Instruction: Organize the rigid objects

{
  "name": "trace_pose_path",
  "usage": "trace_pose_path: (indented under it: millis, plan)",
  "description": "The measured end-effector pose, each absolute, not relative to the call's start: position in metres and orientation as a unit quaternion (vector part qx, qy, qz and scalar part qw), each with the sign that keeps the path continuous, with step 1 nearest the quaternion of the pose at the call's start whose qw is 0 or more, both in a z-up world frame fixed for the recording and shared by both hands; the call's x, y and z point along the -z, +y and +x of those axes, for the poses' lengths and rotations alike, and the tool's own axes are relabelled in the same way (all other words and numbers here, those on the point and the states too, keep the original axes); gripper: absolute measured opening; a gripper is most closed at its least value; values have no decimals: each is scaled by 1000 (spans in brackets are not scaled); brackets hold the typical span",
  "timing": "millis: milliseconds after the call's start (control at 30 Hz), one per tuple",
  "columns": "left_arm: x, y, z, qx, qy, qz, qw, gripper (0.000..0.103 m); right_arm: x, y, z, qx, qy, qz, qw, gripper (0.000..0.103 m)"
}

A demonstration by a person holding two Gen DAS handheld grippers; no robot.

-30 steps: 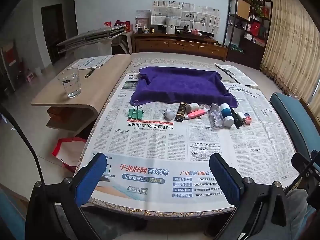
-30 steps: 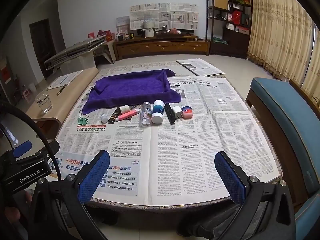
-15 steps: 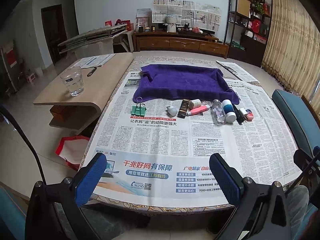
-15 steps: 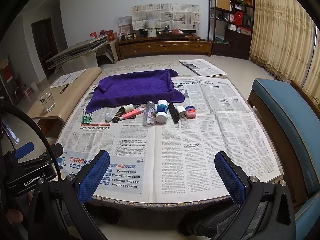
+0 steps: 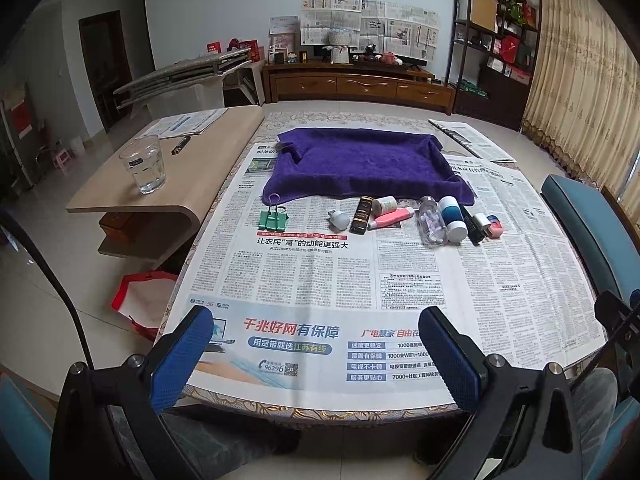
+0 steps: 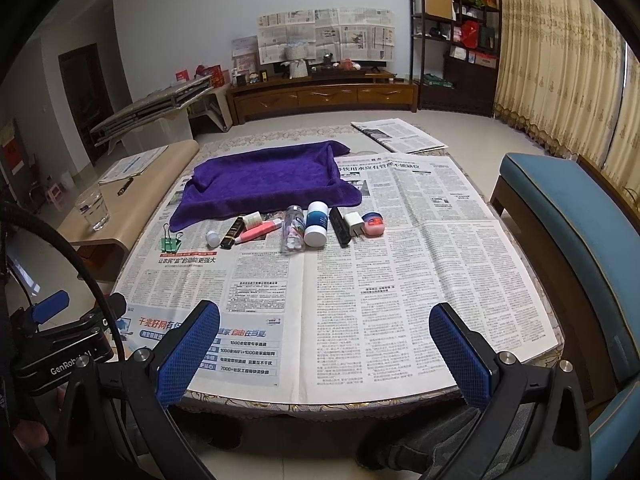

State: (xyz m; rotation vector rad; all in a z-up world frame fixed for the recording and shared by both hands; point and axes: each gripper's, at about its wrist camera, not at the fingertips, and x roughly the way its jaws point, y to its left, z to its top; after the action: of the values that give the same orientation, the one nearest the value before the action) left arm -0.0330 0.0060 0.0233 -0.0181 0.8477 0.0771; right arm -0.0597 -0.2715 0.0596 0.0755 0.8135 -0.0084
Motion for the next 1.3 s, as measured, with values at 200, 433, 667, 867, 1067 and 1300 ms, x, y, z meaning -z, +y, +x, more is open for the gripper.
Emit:
trace_pose_path:
  millis: [200, 433, 667, 867, 1067, 1300]
  plan:
    - [-24, 4, -33, -36, 411, -10, 911, 103, -61, -273, -61, 4, 394, 36, 918, 103]
    - [-25, 3, -34, -35, 410, -12, 911, 103, -61, -273, -61, 4, 397, 36, 917, 103]
    - [-25, 5, -33, -39, 405, -19, 913, 103, -62, -279, -60, 7, 397, 39, 917, 103]
    - [-22, 7, -26, -29, 415, -20, 909, 103, -60, -282, -58, 8, 398, 44, 916, 103]
    - [-16, 8, -19, -20, 424, -22, 905, 103, -60, -284, -56, 8, 397, 46, 917, 103]
    - [-10, 16, -4, -31, 413, -28, 910, 103, -52, -290, -42, 2, 406, 53, 912, 103]
